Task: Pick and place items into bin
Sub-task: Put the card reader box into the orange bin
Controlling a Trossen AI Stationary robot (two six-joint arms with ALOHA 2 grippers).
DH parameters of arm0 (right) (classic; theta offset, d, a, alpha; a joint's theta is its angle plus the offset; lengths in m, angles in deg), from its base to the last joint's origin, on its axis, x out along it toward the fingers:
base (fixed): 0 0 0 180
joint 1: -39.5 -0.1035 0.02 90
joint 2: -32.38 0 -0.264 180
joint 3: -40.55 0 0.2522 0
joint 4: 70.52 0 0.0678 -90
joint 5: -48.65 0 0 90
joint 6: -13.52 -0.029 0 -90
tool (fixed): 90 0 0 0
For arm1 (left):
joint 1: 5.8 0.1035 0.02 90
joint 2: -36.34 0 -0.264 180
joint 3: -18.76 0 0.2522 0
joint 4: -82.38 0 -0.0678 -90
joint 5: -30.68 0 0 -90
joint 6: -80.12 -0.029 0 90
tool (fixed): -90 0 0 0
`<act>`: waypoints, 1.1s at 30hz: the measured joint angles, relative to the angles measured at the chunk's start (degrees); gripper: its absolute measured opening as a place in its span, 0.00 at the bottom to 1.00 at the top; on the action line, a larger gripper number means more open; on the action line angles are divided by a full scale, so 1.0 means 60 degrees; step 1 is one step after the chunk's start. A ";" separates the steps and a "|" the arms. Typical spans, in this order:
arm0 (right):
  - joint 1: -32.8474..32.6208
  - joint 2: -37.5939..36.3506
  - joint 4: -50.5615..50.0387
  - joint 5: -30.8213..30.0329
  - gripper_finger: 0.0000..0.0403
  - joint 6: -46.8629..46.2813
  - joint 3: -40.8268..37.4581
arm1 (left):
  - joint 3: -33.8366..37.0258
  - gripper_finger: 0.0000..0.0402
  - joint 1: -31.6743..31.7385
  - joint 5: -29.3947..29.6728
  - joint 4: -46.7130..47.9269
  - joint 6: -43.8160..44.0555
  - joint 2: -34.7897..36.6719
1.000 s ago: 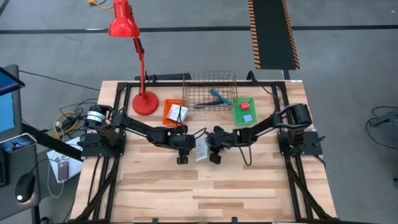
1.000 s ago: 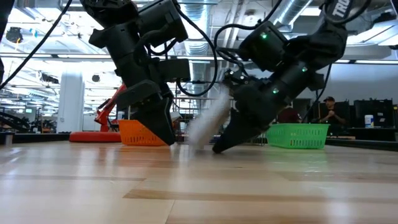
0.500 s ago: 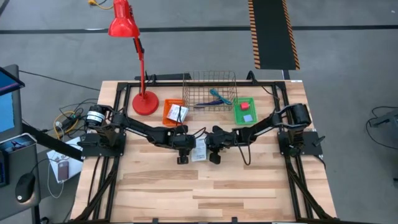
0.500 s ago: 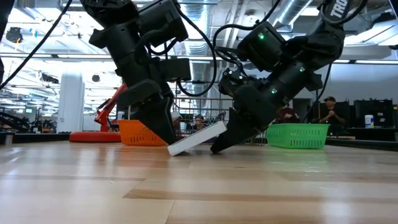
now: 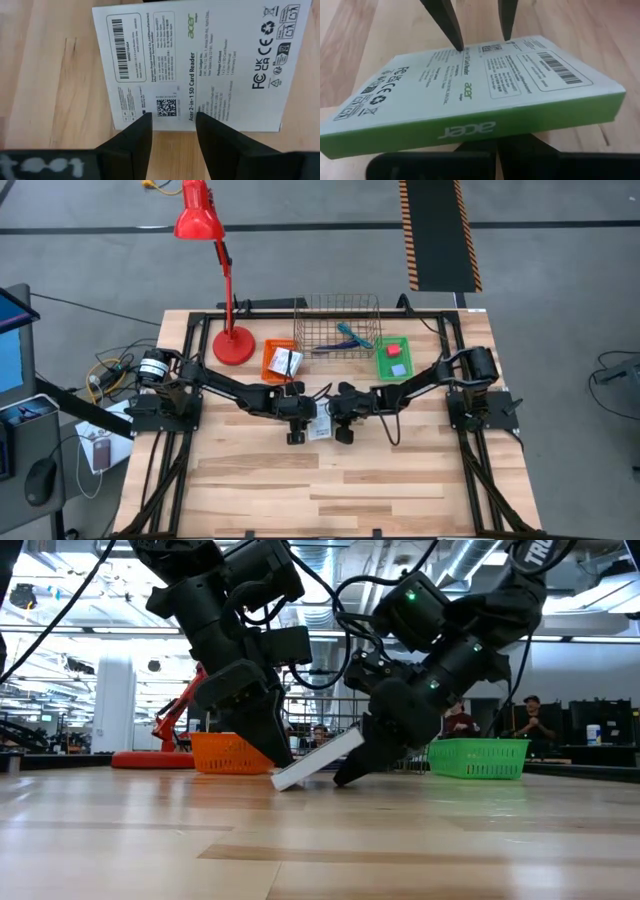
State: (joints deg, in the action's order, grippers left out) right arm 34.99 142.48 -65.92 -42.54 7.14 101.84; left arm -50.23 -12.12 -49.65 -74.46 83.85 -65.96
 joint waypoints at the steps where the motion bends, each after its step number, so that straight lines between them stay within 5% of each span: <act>1: -0.0020 0.0000 -0.0069 -0.0002 0.00 0.0071 0.0037 | 0.0000 0.36 0.0000 -0.0002 0.0003 0.0000 0.0000; 9: -0.0109 0.0004 -0.0178 -0.0138 0.02 0.0168 0.0119 | -0.0004 0.36 -0.0004 -0.0006 0.0016 -0.0007 0.0000; 22: -0.0132 -0.0011 -0.0287 -0.0166 0.22 0.0012 0.0146 | -0.0007 0.36 -0.0004 -0.0007 0.0047 -0.0004 0.0000; 33: -0.0142 -0.0033 -0.0506 -0.0490 0.23 -0.0486 0.0159 | -0.0007 0.36 -0.0004 -0.0015 0.0081 0.0000 0.0000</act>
State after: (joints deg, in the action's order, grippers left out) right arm 34.14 142.29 -68.95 -45.48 4.23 102.80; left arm -50.27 -12.15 -49.73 -73.97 83.85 -65.96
